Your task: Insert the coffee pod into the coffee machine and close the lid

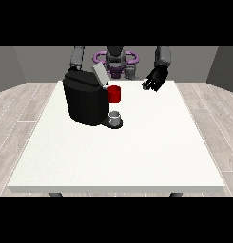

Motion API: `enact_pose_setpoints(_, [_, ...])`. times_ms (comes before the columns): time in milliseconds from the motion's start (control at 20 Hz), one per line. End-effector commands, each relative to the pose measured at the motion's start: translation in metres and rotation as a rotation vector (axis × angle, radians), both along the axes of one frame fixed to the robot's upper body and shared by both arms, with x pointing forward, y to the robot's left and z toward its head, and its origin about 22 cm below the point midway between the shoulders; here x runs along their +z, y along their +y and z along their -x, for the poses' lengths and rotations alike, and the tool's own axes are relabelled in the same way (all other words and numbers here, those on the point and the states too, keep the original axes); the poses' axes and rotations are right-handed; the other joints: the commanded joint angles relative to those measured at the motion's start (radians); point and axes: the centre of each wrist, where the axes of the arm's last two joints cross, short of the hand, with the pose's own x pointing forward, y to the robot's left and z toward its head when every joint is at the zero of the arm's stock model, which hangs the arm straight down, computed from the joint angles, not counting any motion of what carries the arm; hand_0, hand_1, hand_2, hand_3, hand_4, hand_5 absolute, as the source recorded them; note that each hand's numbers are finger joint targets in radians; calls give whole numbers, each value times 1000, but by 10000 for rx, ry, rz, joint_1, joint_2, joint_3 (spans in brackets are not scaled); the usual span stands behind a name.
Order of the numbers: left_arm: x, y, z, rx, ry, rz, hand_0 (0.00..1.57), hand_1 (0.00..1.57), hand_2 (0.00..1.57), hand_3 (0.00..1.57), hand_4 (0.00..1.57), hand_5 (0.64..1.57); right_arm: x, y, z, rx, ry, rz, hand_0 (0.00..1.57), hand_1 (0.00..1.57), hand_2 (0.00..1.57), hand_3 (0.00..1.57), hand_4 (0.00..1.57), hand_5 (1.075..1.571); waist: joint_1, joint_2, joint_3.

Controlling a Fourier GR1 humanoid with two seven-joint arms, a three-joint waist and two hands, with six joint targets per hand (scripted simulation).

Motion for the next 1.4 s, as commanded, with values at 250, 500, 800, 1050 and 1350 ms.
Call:
enact_pose_setpoints(250, [48, -24, -21, -24, -388, 127, 1424, 1424, 1404, 1341, 557, 1571, 18, 12, -10, 401, -325, -192, 0, 0, 0, 0, 0, 1571, -527, -31, -3])
enact_pose_setpoints(500, [94, -47, -36, -221, -860, 584, 1416, 1416, 1421, 1378, 537, 1571, 20, 25, -12, 514, -930, -443, 0, 0, 0, 0, 0, 1571, -799, 157, -2])
enact_pose_setpoints(800, [148, -34, -47, 374, -897, 1265, 1202, 1202, 1240, 1256, 491, 1571, 34, 11, -16, 731, -1089, -243, 0, 0, 0, 0, 0, 1571, -1251, 162, -1])
enact_pose_setpoints(1050, [181, -23, -49, 405, -1549, 1100, 1174, 1174, 1254, 1266, 479, 1571, 60, 15, -29, 625, -1822, -42, 0, 0, 0, 0, 0, 1571, -1584, 924, -3])
enact_pose_setpoints(1350, [201, -15, -50, 745, -2215, 1070, 1225, 1225, 1284, 1233, 478, 1571, 83, 14, -39, 532, -2157, -387, 0, 0, 0, 0, 186, 1571, -1925, 1412, -4])
